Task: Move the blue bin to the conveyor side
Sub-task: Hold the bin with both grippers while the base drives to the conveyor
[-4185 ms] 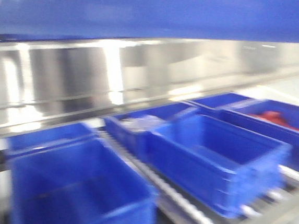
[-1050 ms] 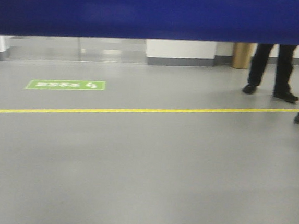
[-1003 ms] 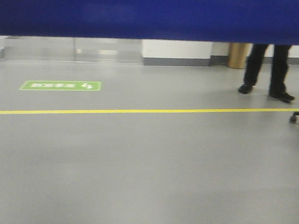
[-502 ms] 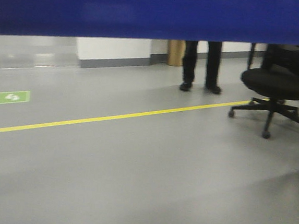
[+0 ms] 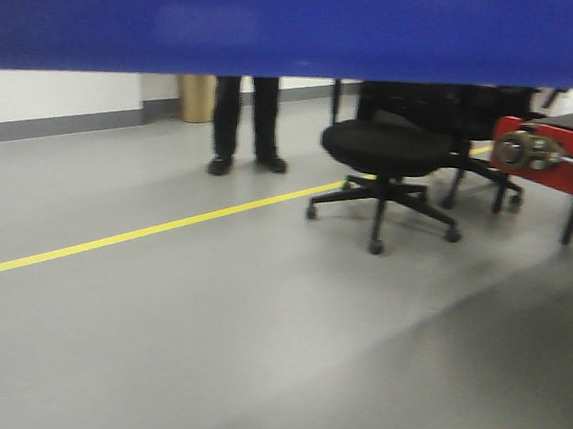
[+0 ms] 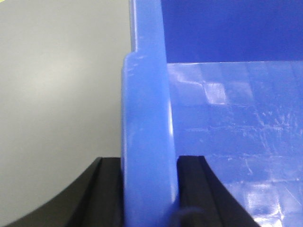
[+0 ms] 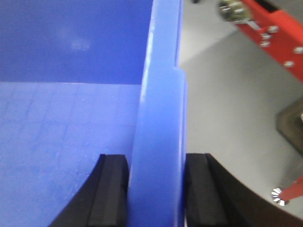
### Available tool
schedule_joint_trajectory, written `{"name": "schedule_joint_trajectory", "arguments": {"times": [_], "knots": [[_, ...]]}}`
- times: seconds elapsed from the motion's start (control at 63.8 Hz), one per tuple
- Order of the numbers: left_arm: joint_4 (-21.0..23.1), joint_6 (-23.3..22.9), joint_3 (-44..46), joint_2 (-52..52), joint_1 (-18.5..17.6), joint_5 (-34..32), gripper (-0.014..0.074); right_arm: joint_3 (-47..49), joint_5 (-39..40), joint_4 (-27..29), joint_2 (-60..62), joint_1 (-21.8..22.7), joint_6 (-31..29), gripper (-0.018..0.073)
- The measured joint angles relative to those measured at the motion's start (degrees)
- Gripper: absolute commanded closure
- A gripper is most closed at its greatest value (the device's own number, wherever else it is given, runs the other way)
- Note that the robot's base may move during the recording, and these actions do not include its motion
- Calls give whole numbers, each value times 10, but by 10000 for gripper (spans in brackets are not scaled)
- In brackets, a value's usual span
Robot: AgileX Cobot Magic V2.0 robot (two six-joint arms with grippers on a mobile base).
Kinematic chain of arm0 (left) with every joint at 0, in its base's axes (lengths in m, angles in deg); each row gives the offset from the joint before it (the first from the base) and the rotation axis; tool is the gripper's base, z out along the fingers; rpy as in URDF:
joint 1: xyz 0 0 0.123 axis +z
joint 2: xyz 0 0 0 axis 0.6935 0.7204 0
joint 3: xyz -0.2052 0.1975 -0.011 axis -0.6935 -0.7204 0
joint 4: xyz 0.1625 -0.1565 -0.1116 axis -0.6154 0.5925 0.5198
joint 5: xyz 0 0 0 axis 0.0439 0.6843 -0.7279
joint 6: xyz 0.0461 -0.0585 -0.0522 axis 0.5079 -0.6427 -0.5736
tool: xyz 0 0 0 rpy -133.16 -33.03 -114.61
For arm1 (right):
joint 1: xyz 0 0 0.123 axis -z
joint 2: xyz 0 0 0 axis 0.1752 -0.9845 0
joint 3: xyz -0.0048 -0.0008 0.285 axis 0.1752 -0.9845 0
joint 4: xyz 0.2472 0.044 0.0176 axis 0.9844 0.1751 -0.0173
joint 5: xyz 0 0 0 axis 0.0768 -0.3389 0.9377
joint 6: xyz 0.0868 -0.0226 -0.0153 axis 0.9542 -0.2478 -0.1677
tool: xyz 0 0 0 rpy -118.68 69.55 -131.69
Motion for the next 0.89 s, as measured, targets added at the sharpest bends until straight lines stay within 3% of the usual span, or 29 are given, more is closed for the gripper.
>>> {"name": "schedule_joint_trajectory", "arguments": {"times": [0.893], "knots": [[-1,0,0,0,0,0,615,0,1,0,0,0,0,648]]}}
